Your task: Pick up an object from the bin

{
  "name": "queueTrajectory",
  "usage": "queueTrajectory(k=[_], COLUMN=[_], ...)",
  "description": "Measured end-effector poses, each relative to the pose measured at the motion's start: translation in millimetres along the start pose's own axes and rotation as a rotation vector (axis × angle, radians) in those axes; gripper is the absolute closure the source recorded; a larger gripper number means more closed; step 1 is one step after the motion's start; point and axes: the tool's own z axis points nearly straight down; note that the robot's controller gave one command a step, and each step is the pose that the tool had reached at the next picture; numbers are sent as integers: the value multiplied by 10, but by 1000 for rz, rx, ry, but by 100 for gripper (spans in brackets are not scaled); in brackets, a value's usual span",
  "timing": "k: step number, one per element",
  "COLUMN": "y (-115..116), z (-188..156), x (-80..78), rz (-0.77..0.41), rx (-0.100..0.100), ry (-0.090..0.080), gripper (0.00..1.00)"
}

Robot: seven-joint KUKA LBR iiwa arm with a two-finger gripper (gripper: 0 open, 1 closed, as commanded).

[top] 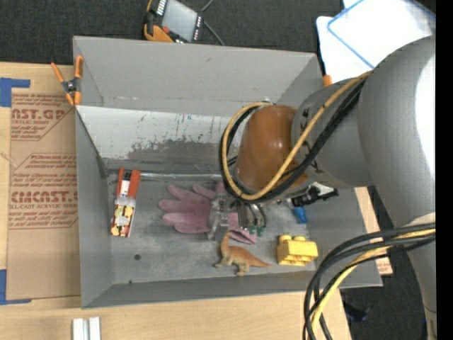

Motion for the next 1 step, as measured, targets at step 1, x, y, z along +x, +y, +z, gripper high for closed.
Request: queueTrajectory(k=[1], y=[4], z=[-188], x=[1], rz=[0], rx=[-1], ry=[0], gripper=[100])
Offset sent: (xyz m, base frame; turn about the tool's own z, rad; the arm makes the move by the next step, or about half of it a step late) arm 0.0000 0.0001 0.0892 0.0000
